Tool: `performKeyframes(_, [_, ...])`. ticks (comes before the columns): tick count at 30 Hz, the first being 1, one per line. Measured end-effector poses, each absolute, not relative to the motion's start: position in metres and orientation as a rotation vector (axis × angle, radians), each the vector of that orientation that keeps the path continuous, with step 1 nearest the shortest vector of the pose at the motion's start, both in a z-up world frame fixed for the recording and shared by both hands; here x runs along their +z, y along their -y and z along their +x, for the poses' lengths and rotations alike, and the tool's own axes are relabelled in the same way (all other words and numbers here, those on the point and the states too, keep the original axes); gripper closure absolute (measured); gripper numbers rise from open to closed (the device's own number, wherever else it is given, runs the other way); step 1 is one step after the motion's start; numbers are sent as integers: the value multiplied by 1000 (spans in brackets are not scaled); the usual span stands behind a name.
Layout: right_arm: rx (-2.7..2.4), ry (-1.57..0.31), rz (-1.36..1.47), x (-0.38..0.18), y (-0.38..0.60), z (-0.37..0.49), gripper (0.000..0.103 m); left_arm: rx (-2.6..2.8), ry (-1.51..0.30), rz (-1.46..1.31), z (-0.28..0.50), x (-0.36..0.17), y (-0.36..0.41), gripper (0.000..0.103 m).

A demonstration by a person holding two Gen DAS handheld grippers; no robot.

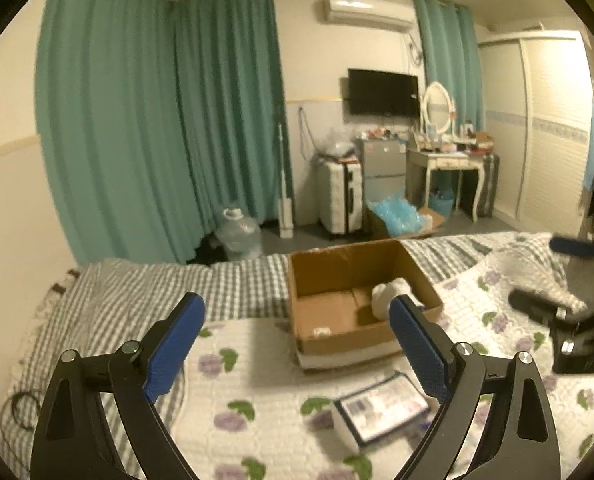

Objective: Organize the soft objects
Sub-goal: 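Carry both items into the cardboard box and open both grippers, then grasp the white hair ties with the left gripper while the right gripper grasps the blue Vinda tissue pack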

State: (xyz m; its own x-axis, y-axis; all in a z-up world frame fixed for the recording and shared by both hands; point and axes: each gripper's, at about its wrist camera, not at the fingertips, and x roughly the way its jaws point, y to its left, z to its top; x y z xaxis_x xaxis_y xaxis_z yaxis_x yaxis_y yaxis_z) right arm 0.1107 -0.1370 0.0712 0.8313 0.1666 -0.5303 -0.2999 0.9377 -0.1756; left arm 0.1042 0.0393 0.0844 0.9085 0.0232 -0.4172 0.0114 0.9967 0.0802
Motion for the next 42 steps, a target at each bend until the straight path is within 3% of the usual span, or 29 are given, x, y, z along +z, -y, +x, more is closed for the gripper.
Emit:
performKeyframes(8, [288, -667, -220, 10, 142, 55, 9, -3, -467, 1, 47, 56, -48, 8])
performKeyframes(16, [290, -849, -133, -85, 145, 60, 9, 4, -600, -75, 43, -22, -50, 8])
performKeyframes(22, [267, -931, -60, -119, 149, 82, 9, 23, -743, -78, 55, -81, -49, 8])
performKeyframes(24, [263, -938, -56, -123, 148, 87, 13, 26, -775, -84, 60, -93, -50, 8])
performKeyframes(27, [269, -960, -16, -132, 147, 94, 27, 43, -810, -74, 66, -107, -52, 8])
performKeyframes(29, [272, -978, -6, -137, 146, 98, 42, 40, -822, -74, 67, -112, -53, 8])
performKeyframes(31, [296, -985, 10, -138, 144, 99, 51, 31, -828, -78, 68, -115, -53, 8])
performKeyframes(42, [258, -864, -19, -105, 164, 73, 52, -2, -824, -40, 61, -106, -39, 8])
